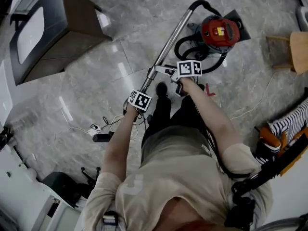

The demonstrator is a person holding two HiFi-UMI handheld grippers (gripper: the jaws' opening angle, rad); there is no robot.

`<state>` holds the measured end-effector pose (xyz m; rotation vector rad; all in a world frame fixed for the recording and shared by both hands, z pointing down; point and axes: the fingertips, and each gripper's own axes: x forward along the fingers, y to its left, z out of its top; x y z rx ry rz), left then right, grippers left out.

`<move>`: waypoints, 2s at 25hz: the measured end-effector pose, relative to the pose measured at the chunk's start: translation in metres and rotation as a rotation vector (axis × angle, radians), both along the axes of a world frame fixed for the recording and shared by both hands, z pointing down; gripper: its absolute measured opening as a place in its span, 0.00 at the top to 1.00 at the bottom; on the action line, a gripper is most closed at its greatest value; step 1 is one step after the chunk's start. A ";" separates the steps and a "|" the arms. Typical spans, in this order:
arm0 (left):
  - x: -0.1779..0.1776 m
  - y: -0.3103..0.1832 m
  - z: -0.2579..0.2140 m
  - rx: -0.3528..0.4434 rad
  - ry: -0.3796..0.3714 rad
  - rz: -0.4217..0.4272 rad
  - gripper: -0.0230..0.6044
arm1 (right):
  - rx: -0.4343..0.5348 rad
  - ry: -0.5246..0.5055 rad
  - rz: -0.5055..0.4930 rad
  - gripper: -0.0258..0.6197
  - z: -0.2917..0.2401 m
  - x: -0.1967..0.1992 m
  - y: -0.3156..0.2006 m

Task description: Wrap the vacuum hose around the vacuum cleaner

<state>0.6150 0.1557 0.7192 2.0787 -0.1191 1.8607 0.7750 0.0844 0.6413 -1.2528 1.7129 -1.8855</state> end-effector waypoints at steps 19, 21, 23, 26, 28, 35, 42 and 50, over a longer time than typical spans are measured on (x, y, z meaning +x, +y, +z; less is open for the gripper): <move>0.012 0.024 -0.018 0.216 -0.096 0.003 0.61 | -0.016 -0.007 -0.021 0.72 0.037 -0.041 -0.016; 0.000 0.013 -0.022 0.200 -0.089 -0.067 0.45 | -0.021 0.021 -0.012 0.72 0.040 -0.035 -0.021; -0.015 0.004 -0.033 0.198 -0.071 -0.094 0.36 | -0.026 0.044 0.003 0.72 0.042 -0.029 -0.024; -0.044 -0.002 -0.055 0.280 -0.016 -0.110 0.34 | -0.044 0.098 0.017 0.72 0.051 -0.015 -0.028; -0.069 -0.011 -0.070 0.341 0.047 -0.156 0.34 | -0.057 0.152 0.017 0.72 0.061 -0.004 -0.033; -0.177 0.014 -0.072 0.195 0.191 -0.261 0.34 | -0.168 0.338 -0.009 0.72 0.098 0.033 -0.028; -0.228 0.056 -0.009 -0.058 0.172 -0.282 0.34 | -0.365 0.480 -0.199 0.70 0.158 0.090 0.020; -0.170 0.129 0.042 -0.254 0.168 -0.123 0.34 | -0.643 0.686 -0.631 0.69 0.266 0.081 0.196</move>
